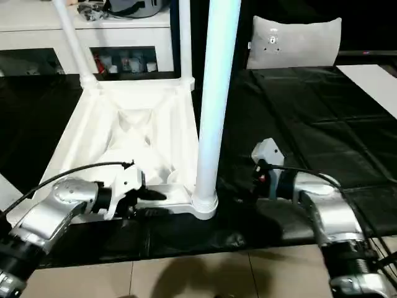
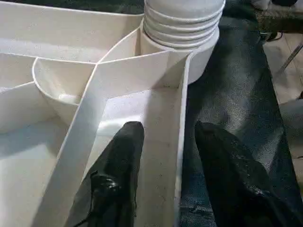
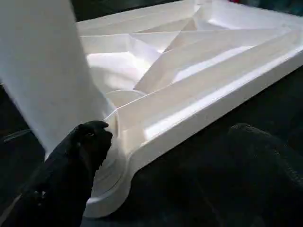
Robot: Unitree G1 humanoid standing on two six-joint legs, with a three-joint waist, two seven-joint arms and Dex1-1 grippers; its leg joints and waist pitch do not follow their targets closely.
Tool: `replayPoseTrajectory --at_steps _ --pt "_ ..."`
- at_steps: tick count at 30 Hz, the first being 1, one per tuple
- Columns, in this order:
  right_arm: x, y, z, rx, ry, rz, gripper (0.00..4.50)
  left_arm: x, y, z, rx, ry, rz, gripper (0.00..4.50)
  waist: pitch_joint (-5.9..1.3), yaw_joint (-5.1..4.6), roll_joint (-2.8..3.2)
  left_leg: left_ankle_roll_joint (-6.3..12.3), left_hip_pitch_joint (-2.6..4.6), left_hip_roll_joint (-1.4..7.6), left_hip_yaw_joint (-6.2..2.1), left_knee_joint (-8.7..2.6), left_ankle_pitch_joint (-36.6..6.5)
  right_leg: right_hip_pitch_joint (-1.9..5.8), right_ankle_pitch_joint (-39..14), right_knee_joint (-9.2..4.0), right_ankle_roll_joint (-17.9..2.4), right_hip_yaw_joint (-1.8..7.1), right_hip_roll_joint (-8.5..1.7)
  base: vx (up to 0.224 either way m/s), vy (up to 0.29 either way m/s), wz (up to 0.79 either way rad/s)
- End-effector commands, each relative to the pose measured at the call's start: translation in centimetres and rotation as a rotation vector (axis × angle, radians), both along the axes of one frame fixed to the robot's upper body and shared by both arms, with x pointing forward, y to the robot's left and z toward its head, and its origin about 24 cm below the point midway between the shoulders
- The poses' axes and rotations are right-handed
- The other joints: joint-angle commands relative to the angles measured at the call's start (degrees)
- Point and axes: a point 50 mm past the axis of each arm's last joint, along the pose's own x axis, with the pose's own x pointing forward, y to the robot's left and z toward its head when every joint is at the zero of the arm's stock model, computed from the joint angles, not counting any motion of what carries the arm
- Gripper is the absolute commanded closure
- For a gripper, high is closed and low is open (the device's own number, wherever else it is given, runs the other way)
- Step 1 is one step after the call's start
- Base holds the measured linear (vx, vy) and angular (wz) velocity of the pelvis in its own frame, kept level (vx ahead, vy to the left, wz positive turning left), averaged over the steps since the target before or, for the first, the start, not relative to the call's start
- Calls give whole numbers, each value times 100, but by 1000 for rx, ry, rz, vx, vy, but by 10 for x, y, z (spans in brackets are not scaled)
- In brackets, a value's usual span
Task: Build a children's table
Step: Rotate leg to tighten
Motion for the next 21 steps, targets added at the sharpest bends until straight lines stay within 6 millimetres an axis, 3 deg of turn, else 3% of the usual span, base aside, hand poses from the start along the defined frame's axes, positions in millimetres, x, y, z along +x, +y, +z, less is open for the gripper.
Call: replayPoseTrajectory --at_steps 1,5,8,9,15,16,21 --pt "-5 8 4 16 24 82 0 -3 3 -4 15 19 0 280 -359 24 -76 487 -81 75 -10 -361 -883 359 -2581 -562 -247 300 -329 0 0 0" --pt "-9 7 7 1 51 140 0 -2 3 -6 27 22 3 325 -349 31 -63 510 -82 73 -7 -357 -887 353 -2689 -579 -196 292 -331 0 0 0" --pt "-12 6 9 -13 61 184 0 -1 3 -7 51 13 -9 330 -341 35 -62 489 -67 68 -8 -356 -928 338 -2851 -612 -112 278 -331 0 0 0" --pt "-12 6 10 -14 61 187 0 -1 3 -7 58 8 -12 353 -339 37 -51 490 -59 73 -11 -360 -956 337 -2874 -624 -103 272 -332 0 0 0" --pt "-12 10 11 -2 77 228 0 -2 3 -8 96 -18 -71 385 -353 34 -44 485 -63 86 -27 -373 -961 357 -2740 -615 -138 267 -345 0 0 0" --pt "-11 10 11 0 79 232 17 -2 3 -8 97 -18 -76 409 -355 34 -42 487 -67 87 -25 -371 -965 361 -2725 -614 -148 267 -343 0 0 0" --pt "-7 18 6 17 111 276 47 -3 3 -10 136 -2 -121 433 -365 29 -54 480 -77 96 -32 -373 -904 371 -2630 -585 -222 271 -356 0 0 0"
